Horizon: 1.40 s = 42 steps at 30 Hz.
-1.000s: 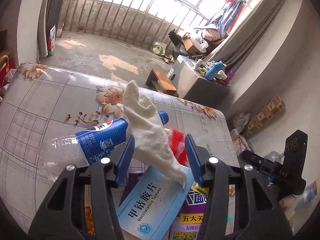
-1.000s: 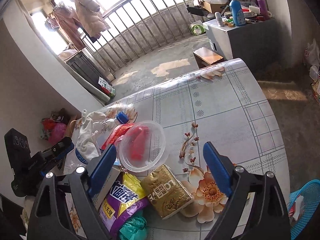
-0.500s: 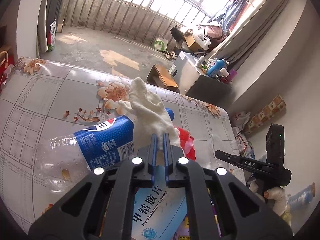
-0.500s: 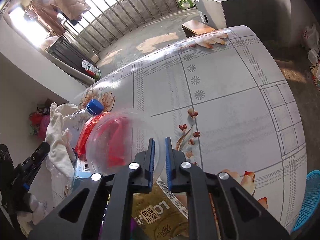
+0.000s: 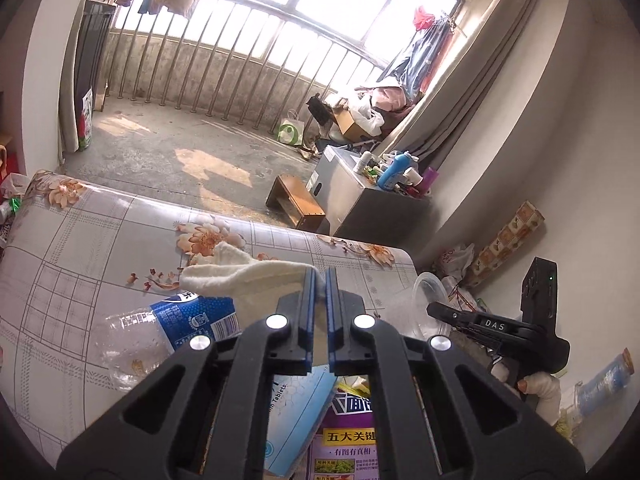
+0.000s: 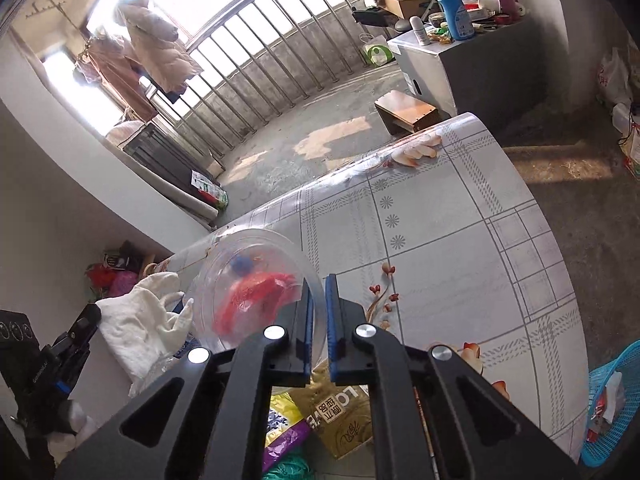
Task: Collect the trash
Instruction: 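Grasp the white glove with left tool while right tool grasps clear plastic bowl, lift, then carry glove and bowl over the blue basket and open both tools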
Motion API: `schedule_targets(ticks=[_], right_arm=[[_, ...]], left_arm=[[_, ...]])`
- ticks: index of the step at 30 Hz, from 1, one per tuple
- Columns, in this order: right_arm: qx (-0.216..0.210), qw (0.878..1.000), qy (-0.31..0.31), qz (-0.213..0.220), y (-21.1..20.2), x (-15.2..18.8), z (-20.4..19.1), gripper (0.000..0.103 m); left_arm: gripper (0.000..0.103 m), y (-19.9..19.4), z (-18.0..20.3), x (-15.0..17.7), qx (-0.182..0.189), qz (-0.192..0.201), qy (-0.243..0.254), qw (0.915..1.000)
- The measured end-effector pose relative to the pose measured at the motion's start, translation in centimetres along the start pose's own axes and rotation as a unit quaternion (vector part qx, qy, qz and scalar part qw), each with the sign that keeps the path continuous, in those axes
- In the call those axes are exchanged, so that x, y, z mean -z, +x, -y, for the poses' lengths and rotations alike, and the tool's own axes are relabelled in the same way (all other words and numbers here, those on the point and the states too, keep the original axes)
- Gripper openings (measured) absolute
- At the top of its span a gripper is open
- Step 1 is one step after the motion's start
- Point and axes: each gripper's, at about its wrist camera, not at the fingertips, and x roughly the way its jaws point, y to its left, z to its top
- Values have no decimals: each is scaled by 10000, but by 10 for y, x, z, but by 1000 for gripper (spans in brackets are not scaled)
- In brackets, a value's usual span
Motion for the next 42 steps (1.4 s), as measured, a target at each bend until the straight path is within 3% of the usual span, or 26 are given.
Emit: schedule_targets(ticks=[5,10,13,16,21,26,29,32,35,37,42], right_arm=[[-164,9989,133,417,-49,1,-1,6],[-105,9957,258,880,-113,17,16,6],[117,9918,470,1180,-157,34,42,6],[524,9832,794,1556,-208,58,75,6],[1358,9541,1598,2136,-288,109,145,6],[2043,9156,2557,2336,-331,168,217,6],[2279,8963,3057,2262,-336,199,261,6],[2347,8795,3542,2141,-329,224,306,6],[2422,8646,3937,1971,-314,242,350,6],[2494,8570,4132,1808,-299,248,379,6],[2581,8396,4570,1400,-254,265,450,6]], left_arm=[[3,-34,31,-9,419,180,244,9987],[3,-52,74,-12,946,123,614,9935],[3,-50,108,-8,1424,-114,833,9862],[3,-41,153,0,1979,-417,1133,9728],[3,-11,242,28,2822,-1088,1732,9373],[3,32,340,82,3437,-1944,2314,8891],[3,62,394,129,3595,-2510,2652,8587],[3,94,434,185,3574,-3075,3015,8287],[3,132,461,242,3379,-3610,3276,8051],[3,158,474,277,3214,-3940,3371,7923],[4,215,487,356,2838,-4363,3644,7722]])
